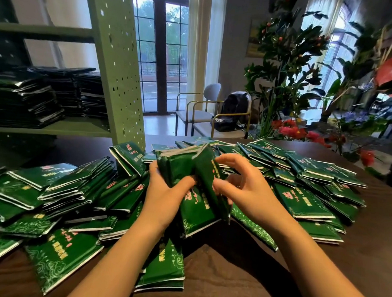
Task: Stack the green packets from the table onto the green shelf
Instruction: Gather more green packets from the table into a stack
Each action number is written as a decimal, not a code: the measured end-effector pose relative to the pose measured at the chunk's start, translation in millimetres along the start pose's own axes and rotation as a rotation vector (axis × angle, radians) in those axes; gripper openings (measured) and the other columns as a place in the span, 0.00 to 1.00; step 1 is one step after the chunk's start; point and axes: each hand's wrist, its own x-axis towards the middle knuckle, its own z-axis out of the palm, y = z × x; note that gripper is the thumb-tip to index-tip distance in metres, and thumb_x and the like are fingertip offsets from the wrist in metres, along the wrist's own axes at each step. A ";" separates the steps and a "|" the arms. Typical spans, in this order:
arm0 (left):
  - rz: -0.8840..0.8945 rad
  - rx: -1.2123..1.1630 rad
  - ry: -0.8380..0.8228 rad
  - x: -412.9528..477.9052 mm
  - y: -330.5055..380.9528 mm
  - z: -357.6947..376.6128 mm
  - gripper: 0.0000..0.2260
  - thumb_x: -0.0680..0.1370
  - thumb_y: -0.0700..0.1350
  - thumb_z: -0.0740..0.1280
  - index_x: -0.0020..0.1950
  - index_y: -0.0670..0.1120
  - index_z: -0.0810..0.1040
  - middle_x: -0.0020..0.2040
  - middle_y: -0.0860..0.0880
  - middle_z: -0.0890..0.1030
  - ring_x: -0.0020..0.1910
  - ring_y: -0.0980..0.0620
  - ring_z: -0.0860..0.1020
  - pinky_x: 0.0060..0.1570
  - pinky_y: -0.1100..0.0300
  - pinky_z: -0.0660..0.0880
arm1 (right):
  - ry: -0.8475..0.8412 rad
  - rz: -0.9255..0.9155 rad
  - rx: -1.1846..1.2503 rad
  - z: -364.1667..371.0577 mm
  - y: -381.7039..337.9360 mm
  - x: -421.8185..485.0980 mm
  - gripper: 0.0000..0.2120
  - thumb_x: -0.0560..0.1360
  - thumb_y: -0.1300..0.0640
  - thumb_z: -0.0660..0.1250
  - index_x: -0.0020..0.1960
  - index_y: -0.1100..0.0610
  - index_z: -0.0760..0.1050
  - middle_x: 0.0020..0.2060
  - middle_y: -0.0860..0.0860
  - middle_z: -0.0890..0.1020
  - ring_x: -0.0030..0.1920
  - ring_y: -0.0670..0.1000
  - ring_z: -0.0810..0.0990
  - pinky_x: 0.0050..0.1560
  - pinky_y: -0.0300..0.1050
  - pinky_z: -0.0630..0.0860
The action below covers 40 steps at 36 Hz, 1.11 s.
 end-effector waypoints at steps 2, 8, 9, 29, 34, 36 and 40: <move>0.013 0.022 -0.018 -0.7 -0.1 -0.2 0.22 0.62 0.48 0.72 0.54 0.54 0.69 0.52 0.48 0.82 0.52 0.49 0.81 0.59 0.42 0.76 | -0.015 -0.005 -0.124 -0.4 2.9 0.8 0.22 0.72 0.59 0.72 0.63 0.47 0.70 0.55 0.46 0.76 0.33 0.42 0.74 0.38 0.33 0.72; 0.009 -0.011 -0.043 -1.7 1.3 -1.1 0.33 0.59 0.56 0.76 0.60 0.53 0.69 0.56 0.51 0.82 0.55 0.51 0.82 0.61 0.44 0.75 | 0.057 0.076 -0.134 -10.9 6.8 3.1 0.35 0.66 0.53 0.77 0.68 0.44 0.64 0.53 0.41 0.78 0.52 0.41 0.79 0.58 0.47 0.76; 0.007 -0.010 -0.047 -1.6 0.9 -0.7 0.32 0.59 0.57 0.76 0.60 0.54 0.69 0.56 0.51 0.82 0.55 0.51 0.81 0.61 0.44 0.75 | 0.053 0.074 -0.130 -10.3 7.2 2.9 0.36 0.66 0.52 0.77 0.69 0.43 0.64 0.56 0.42 0.78 0.55 0.42 0.79 0.61 0.50 0.75; 0.021 -0.087 -0.148 3.9 -8.7 -1.8 0.27 0.66 0.44 0.77 0.61 0.48 0.70 0.51 0.49 0.84 0.48 0.52 0.84 0.46 0.56 0.80 | -0.123 0.078 -0.035 15.2 6.3 -2.1 0.48 0.67 0.37 0.72 0.75 0.35 0.42 0.77 0.39 0.49 0.76 0.40 0.49 0.76 0.50 0.53; 0.085 -0.032 -0.294 -1.4 -10.5 -4.1 0.37 0.56 0.55 0.74 0.64 0.50 0.69 0.49 0.54 0.84 0.49 0.57 0.83 0.46 0.62 0.79 | -0.194 0.215 0.209 10.5 10.8 -15.7 0.43 0.63 0.47 0.76 0.73 0.49 0.60 0.61 0.45 0.79 0.61 0.46 0.78 0.60 0.45 0.75; 0.081 0.019 -0.379 -5.1 -9.0 -3.3 0.46 0.56 0.57 0.73 0.72 0.47 0.63 0.54 0.54 0.82 0.50 0.60 0.82 0.46 0.66 0.78 | -0.212 0.197 0.221 8.2 11.8 -22.9 0.37 0.63 0.50 0.75 0.68 0.53 0.66 0.57 0.47 0.82 0.57 0.47 0.80 0.54 0.40 0.76; 0.092 0.165 -0.548 -9.8 0.4 3.6 0.46 0.59 0.58 0.73 0.73 0.48 0.58 0.57 0.56 0.79 0.53 0.65 0.80 0.49 0.71 0.75 | -0.160 0.153 0.212 -0.3 12.1 -34.6 0.48 0.60 0.45 0.79 0.72 0.59 0.61 0.61 0.51 0.79 0.61 0.48 0.78 0.56 0.36 0.75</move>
